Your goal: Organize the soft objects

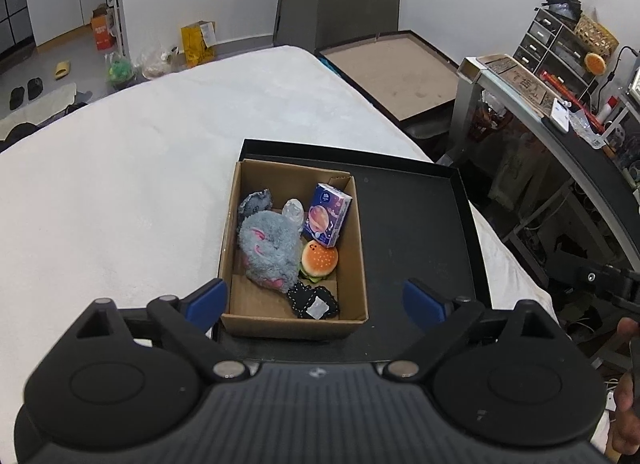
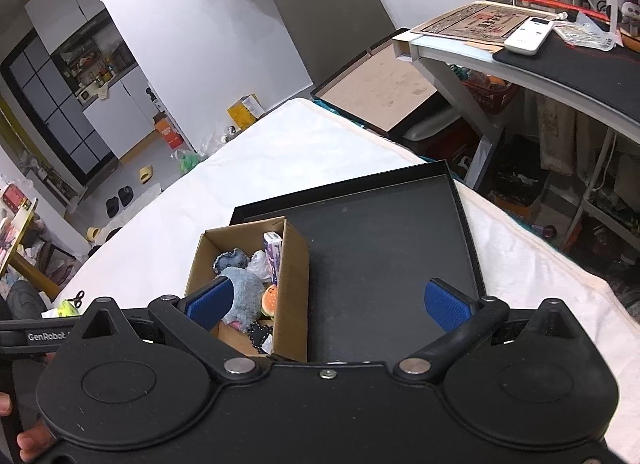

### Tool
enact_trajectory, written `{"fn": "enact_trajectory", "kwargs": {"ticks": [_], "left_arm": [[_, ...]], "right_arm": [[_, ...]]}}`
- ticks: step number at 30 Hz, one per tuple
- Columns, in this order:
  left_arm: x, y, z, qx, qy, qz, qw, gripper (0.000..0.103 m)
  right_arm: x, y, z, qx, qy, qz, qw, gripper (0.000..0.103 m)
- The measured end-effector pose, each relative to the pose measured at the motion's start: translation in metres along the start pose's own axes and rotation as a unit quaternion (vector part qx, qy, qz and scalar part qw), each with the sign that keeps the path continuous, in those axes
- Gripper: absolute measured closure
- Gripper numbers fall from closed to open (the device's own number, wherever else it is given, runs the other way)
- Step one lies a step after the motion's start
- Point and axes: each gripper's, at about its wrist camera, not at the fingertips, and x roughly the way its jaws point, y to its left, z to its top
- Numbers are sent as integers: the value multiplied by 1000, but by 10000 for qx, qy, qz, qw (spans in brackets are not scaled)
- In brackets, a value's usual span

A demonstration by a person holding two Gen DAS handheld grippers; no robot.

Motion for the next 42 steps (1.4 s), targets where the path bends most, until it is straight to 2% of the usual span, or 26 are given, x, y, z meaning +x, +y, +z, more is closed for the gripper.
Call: {"fn": "enact_trajectory", "kwargs": {"ticks": [2, 4, 26, 42], "left_arm": [[-7, 0, -2, -3, -69, 22, 10000, 7], [-13, -1, -6, 41, -112, 24, 9999, 0], [-74, 2, -43, 231, -578, 12, 9981, 0], [-116, -3, -70, 357, -878, 80, 9955, 0]], "right_arm": [[-6, -2, -2, 20, -38, -9, 10000, 0], [-11, -2, -4, 0, -93, -28, 10000, 0], [-77, 11, -26, -147, -514, -207, 9984, 0], [-112, 28, -49, -414, -649, -271, 9967, 0]]}}
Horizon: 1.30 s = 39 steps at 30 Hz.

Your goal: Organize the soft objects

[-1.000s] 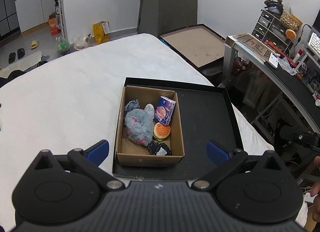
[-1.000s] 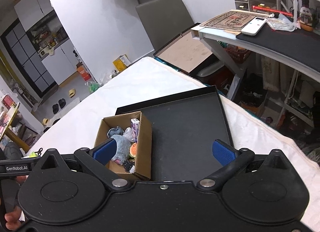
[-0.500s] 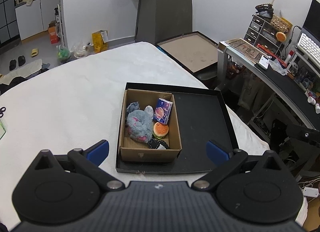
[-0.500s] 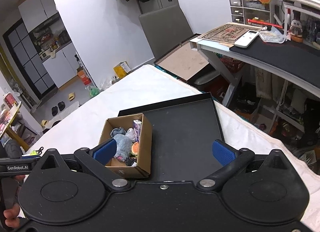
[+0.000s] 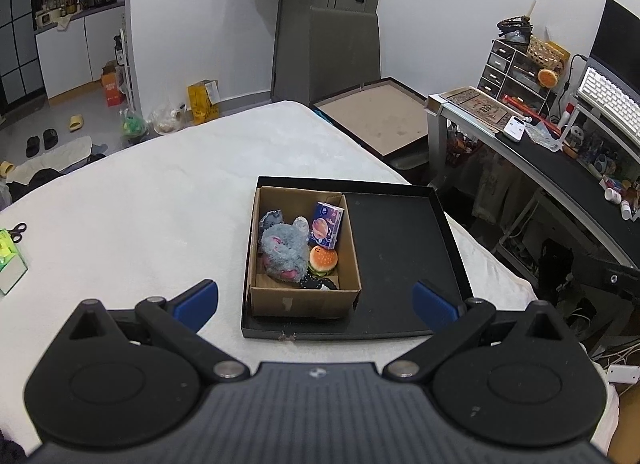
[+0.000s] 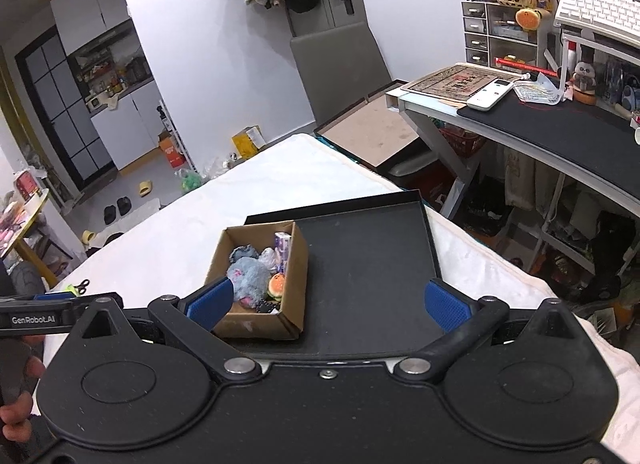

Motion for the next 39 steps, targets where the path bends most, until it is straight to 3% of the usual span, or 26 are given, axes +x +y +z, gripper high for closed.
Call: {"fn": "enact_trajectory", "kwargs": {"ticks": [16, 39], "left_arm": [[-35, -8, -20, 59, -280, 21, 9996, 0], [-46, -3, -25, 108, -309, 42, 9995, 0]], "right_arm": [[-31, 5, -18, -9, -153, 64, 9999, 0], [-41, 12, -23, -83, -200, 143, 9997, 0]]}}
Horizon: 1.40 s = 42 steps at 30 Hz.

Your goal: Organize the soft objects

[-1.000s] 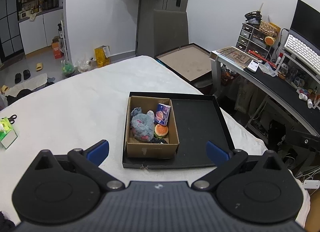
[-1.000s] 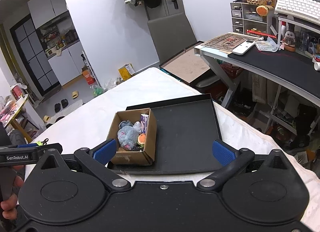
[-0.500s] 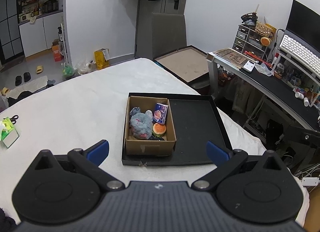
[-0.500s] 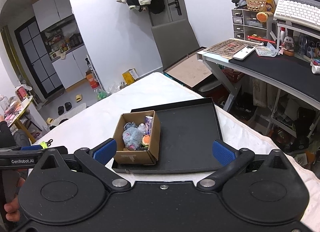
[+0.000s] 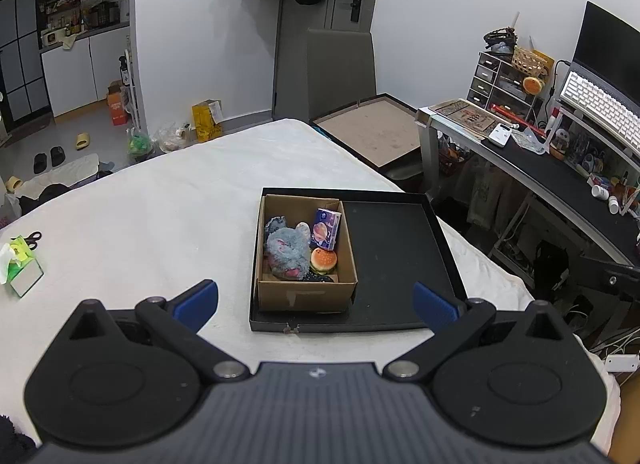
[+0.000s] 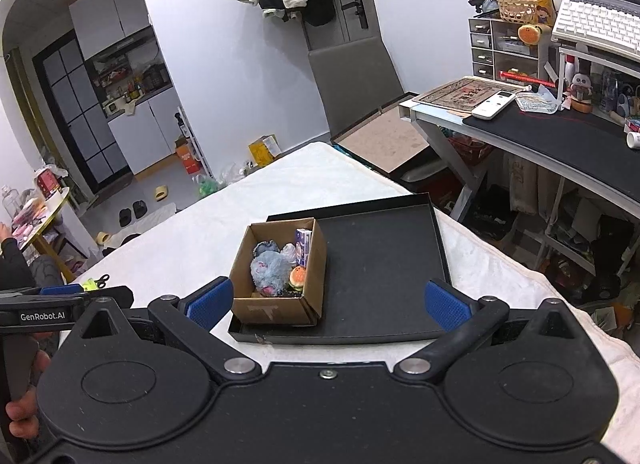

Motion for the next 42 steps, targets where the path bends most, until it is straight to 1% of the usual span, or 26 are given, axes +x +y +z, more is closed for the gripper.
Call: {"fn": "enact_trajectory", "kwargs": {"ticks": [14, 42], "left_arm": [[-1, -1, 2, 39, -17, 22, 10000, 0], [8, -9, -2, 168, 122, -3, 9998, 0]], "right_arm": [[1, 1, -1, -12, 71, -34, 10000, 0], [5, -4, -4, 32, 194, -163, 9997, 0]]}}
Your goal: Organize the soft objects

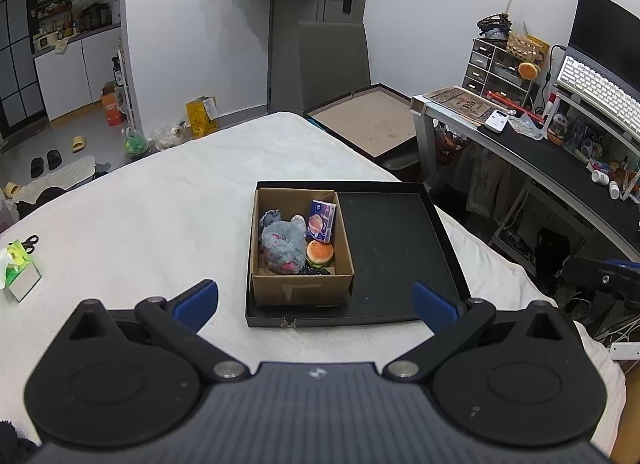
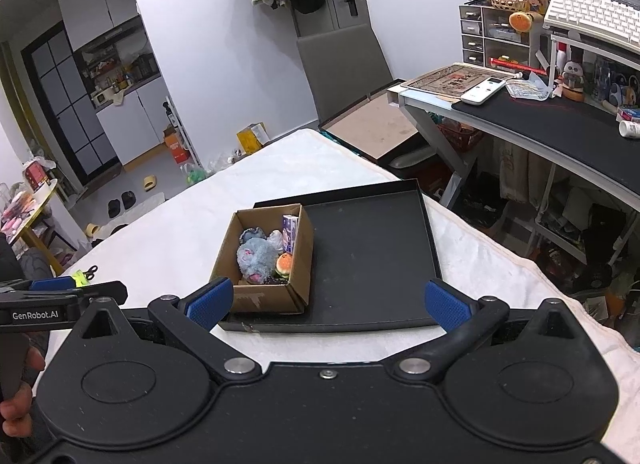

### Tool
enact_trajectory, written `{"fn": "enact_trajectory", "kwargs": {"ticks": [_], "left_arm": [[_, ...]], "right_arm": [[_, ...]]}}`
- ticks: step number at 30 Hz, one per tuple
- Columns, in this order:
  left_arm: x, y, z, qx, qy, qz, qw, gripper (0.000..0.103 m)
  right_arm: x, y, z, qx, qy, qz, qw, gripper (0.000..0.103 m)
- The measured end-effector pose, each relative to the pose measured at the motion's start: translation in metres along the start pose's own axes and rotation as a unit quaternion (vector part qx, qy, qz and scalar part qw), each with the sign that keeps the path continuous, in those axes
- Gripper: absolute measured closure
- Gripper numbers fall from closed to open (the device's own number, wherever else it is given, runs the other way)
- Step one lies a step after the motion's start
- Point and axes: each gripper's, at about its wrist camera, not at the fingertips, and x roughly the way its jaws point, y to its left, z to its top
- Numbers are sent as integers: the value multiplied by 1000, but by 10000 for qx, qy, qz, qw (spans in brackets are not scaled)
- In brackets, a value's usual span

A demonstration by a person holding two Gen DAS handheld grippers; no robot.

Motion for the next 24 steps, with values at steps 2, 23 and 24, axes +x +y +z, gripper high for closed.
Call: {"fn": "enact_trajectory", "kwargs": {"ticks": [2, 23, 24], "left_arm": [[0, -1, 0, 7, -2, 2, 10000, 0], [4, -4, -5, 6, -29, -17, 10000, 0], [4, -4, -5, 17, -31, -25, 10000, 0]], "right_arm": [[0, 0, 0, 0, 2, -8, 10000, 0], [3, -2, -2, 10, 63, -10, 10000, 0], [4, -3, -2, 10, 66, -5, 10000, 0]]}}
